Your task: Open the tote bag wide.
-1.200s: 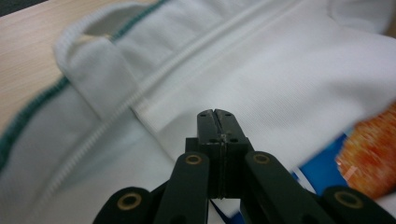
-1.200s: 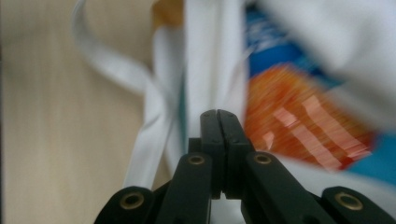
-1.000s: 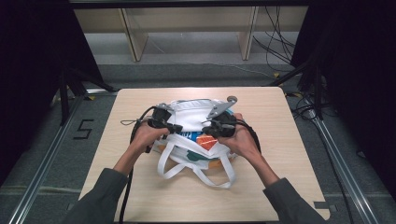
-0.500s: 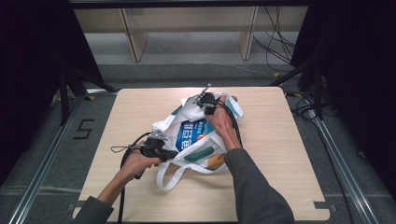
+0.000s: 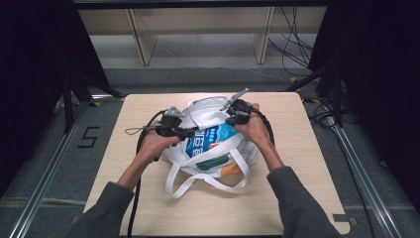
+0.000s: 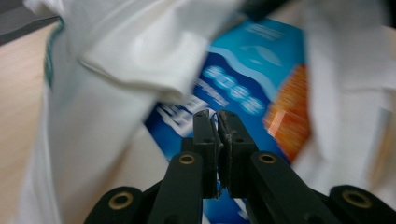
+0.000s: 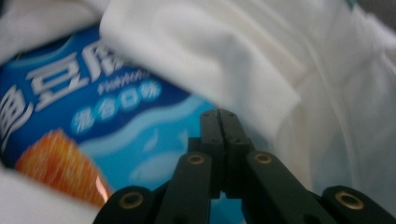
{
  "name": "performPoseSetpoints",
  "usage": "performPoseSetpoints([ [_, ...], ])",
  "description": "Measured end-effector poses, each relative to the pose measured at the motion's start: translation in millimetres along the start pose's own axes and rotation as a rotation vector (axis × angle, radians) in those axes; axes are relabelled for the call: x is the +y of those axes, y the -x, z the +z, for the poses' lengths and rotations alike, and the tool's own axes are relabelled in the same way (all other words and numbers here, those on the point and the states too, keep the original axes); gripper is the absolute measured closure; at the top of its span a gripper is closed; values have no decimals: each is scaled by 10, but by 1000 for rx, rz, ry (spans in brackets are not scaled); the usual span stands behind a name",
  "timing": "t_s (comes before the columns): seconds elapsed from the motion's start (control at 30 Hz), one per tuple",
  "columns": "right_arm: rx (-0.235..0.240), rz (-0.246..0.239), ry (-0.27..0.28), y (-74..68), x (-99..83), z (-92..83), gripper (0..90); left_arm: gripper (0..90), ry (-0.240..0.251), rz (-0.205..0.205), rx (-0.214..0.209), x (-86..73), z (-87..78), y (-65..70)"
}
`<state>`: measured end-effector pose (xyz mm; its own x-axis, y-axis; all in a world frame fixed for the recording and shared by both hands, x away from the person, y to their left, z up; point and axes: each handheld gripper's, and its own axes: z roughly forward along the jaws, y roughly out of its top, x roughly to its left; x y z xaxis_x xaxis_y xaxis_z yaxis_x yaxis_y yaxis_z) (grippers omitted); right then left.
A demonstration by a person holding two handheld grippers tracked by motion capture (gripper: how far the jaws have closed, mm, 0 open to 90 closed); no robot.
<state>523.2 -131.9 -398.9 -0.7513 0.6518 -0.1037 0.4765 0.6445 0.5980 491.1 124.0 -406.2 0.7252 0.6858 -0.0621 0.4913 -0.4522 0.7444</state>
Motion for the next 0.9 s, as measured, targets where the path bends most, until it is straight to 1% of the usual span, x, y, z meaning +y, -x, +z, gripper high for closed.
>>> performPoseSetpoints([
  [0.03, 6, -19, -5, -7, -81, -53, 900, 856, -26, -7, 20, 33, 49, -56],
  [0.07, 10, -30, -18, -10, -169, -91, 900, 857, -41, -21, 38, 44, 96, -116],
  [0.1, 10, -46, -26, -14, -265, -123, 900, 857, -63, -26, 46, 34, 137, -183],
  [0.13, 15, -40, -29, -22, -362, -145, 900, 858, -88, -27, 80, 2, 174, -246],
  [0.17, 27, -32, -35, -23, -456, -156, 900, 868, -131, -9, 120, -47, 205, -310],
  [0.2, 28, -25, -76, -33, -543, -151, 900, 879, -168, -11, 144, -117, 228, -389],
  [0.23, 11, -54, -117, -29, -641, -123, 900, 892, -161, -54, 151, -204, 239, -473],
  [0.27, 26, -38, -145, -32, -748, -96, 900, 893, -109, -129, 101, -268, 204, -567],
  [0.3, 44, -30, -125, -9, -858, -70, 900, 894, -83, -180, 66, -311, 183, -622],
  [0.33, 60, 11, -94, 15, -933, -85, 900, 894, -71, -192, 64, -326, 182, -629],
  [0.37, 74, 37, -77, 28, -978, -97, 900, 894, -80, -171, 79, -307, 191, -597],
  [0.4, 75, 33, -76, 31, -987, -109, 900, 894, -113, -130, 98, -267, 185, -557],
  [0.43, 62, 20, -79, 21, -961, -122, 900, 890, -115, -114, 106, -234, 174, -506],
  [0.47, 35, 6, -71, -1, -920, -158, 900, 879, -90, -110, 86, -199, 141, -465],
  [0.5, 26, 29, -51, -42, -860, -230, 900, 875, -64, -102, 69, -158, 99, -422],
  [0.53, 18, 16, 11, -59, -803, -298, 900, 871, -45, -87, 67, -110, 55, -379],
  [0.57, 25, 12, 57, -79, -737, -370, 900, 868, -22, -70, 71, -58, 20, -355],
  [0.6, 20, -23, 121, -67, -656, -434, 900, 863, 3, -63, 76, -1, -6, -343],
  [0.63, -2, -21, 174, -51, -577, -489, 900, 862, 35, -61, 86, 53, -27, -341],
  [0.67, -21, -16, 203, -6, -499, -535, 900, 856, 58, -49, 94, 102, -52, -362],
  [0.7, -52, -13, 231, 50, -432, -555, 900, 855, 66, -60, 104, 138, -58, -384],
  [0.73, -86, -18, 247, 129, -379, -545, 900, 856, 66, -59, 123, 158, -56, -422],
  [0.77, -103, -5, 226, 213, -344, -516, 900, 860, 55, -61, 144, 155, -37, -474],
  [0.8, -115, 28, 211, 286, -336, -455, 900, 864, 25, -59, 171, 132, -9, -541],
  [0.83, -119, 49, 190, 366, -340, -381, 900, 871, 12, -87, 183, 87, 37, -606],
  [0.87, -134, 68, 173, 425, -360, -284, 900, 880, 7, -120, 173, 30, 88, -672],
  [0.9, -137, 76, 141, 480, -388, -192, 900, 882, -2, -142, 178, -34, 143, -726],
])
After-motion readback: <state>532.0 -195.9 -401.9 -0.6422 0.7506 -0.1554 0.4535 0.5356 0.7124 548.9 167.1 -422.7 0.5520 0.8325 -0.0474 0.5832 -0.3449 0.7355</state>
